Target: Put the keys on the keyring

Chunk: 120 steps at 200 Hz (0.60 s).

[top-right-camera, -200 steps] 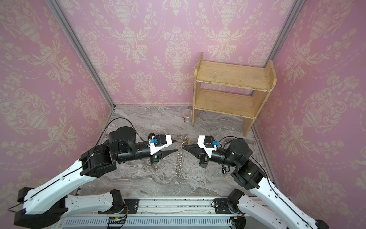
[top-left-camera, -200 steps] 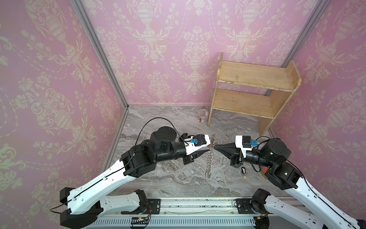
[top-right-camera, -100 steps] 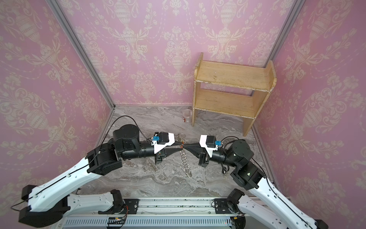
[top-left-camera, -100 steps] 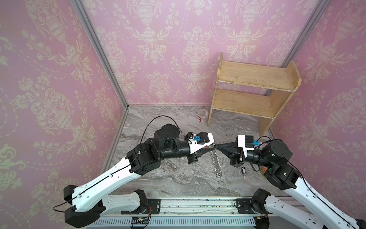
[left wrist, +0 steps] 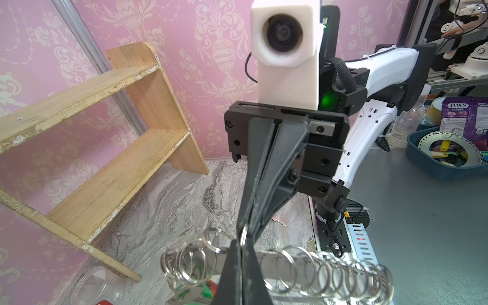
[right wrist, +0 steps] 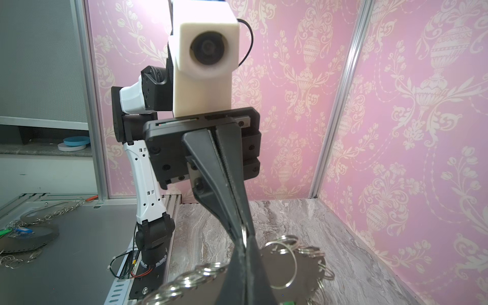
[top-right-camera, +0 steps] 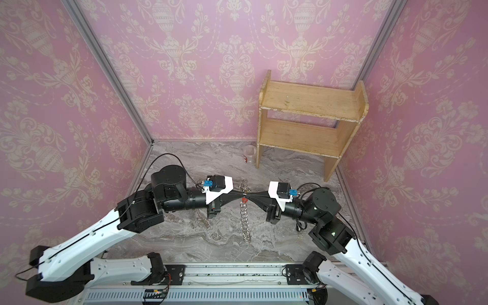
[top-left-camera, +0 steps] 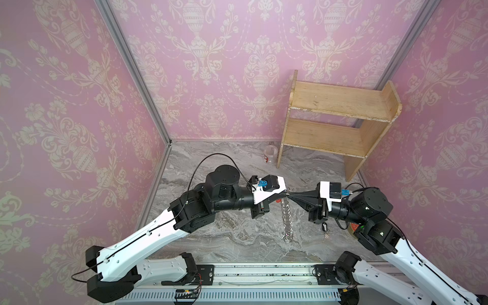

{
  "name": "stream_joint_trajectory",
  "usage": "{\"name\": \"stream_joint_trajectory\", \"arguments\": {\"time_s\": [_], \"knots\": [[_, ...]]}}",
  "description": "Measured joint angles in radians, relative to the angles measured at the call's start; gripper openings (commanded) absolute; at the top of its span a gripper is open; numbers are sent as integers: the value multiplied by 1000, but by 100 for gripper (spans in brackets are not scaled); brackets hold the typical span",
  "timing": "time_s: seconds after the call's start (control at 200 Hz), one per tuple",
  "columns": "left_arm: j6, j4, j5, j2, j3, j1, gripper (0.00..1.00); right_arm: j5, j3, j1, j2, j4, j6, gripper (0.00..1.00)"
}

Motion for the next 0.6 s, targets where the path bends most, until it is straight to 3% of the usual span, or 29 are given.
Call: {"name": "stream_joint_trajectory", "arguments": {"time_s": [0.285,0.43,0.5,0.6], "knots": [[9,-13,-24,0,1,0,0,5,0,0,4,-10,0,0],[37,-98,-58,23,44,0,0,18,11,0,25,-59,-5,0],[61,-155,-78,45,81,0,0,33,41,0,41,-118,-21,28],[109,-236,-119,82,140,-4,0,57,95,0,57,-222,-57,36]]}}
